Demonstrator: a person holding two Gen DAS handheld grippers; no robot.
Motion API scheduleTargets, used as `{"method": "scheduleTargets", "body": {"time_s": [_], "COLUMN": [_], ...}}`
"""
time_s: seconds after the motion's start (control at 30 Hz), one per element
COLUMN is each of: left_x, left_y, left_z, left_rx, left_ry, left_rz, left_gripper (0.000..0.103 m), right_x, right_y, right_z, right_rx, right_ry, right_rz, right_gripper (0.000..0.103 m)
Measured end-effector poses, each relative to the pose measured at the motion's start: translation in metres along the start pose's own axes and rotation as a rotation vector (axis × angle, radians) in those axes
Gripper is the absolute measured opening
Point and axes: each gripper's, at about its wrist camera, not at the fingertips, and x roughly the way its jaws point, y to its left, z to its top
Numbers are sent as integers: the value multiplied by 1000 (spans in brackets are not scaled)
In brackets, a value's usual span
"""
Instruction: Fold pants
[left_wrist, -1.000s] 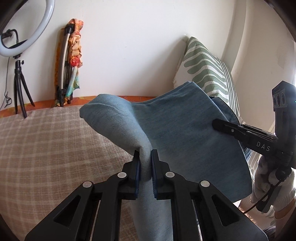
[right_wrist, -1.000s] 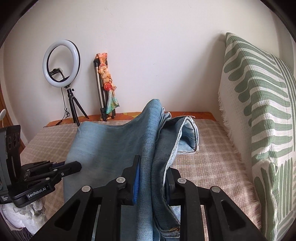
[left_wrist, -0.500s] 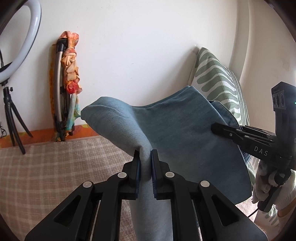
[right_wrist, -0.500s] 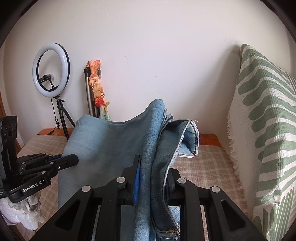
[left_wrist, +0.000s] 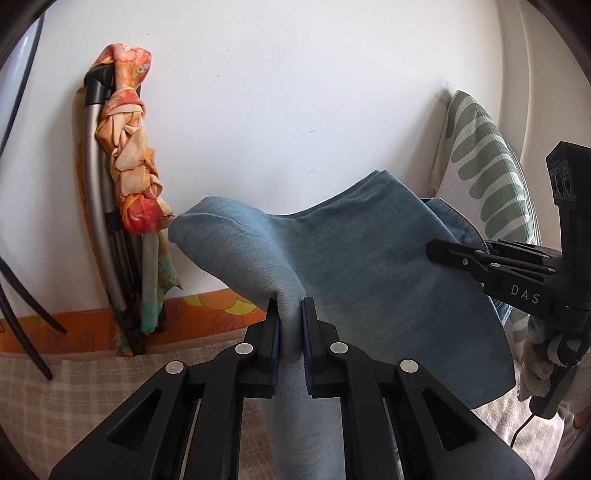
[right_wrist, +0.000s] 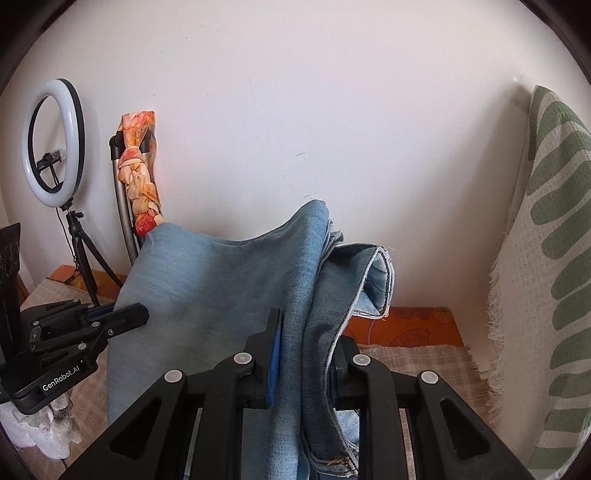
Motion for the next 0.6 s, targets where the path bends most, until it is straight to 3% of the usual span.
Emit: {"method": "scheduleTargets", "body": {"time_s": [0.17, 0.27, 0.33, 0.43, 0.5, 0.57, 0.6], "left_x": [36, 50, 56, 51, 45, 40, 37], "left_y": [18, 22, 25, 25, 22, 21, 21], "left_z": [-8, -14, -14, -15, -16, -15, -14], "left_rx": [-22, 5, 12, 15, 31, 35, 32], "left_ry": [39, 47, 76, 64, 59, 59, 60], "left_rz": [32, 70, 67, 77, 86, 84, 80], "left_gripper": [7, 4, 4, 3, 4, 5, 10], "right_x": [49, 77, 87, 90, 88, 80, 75], "right_y": [-5, -6, -12, -25, -27, -27, -27], "right_z": [-3, -9, -12, -15, -16, -18, -17], "right_rx": [-1, -16, -4, 47, 37, 14, 11], "right_ry": [59, 104, 114, 133, 150, 141, 129], "right_rz": [-8, -55, -95, -83, -103, -150, -163], "right_gripper": [9, 8, 8, 9, 17, 39, 42]}}
